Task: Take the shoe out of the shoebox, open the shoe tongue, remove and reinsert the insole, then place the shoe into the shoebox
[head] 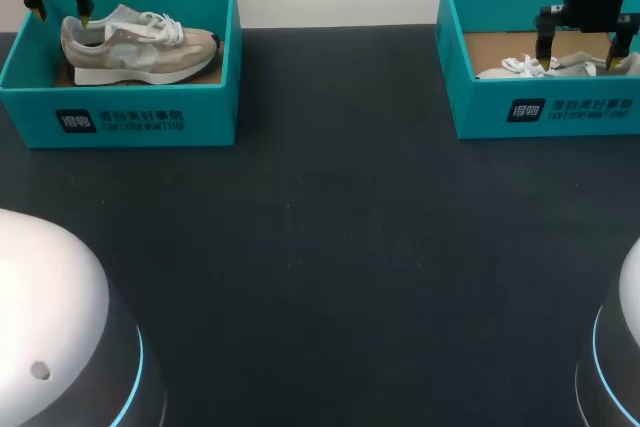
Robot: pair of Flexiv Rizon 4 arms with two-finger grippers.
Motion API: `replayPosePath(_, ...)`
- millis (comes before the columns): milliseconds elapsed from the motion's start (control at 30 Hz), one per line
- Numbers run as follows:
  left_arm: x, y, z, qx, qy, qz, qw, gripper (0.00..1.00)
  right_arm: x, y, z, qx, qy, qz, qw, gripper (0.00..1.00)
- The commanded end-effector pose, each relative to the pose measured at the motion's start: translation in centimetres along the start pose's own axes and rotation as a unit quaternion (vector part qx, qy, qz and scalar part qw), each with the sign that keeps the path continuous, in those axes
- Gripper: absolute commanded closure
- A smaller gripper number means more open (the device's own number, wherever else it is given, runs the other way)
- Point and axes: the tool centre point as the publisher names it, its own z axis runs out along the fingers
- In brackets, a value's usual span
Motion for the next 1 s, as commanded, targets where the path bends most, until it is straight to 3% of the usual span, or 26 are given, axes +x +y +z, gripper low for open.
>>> replayPosePath(33, 0.6, 1.4, 1.2, 0.022, -0.010, -0.002, 1.000, 0.50, -0.1, -0.1, 0.0, -0.002, 0.001, 0.000, 1.000, 0.00)
replayPosePath(1000, 1.4, 2.0, 6.6, 0.050, -0.003, -0.022, 0.999, 0.54, -0.1, -0.1, 0.0, -0.002, 0.001, 0.000, 1.000, 0.00)
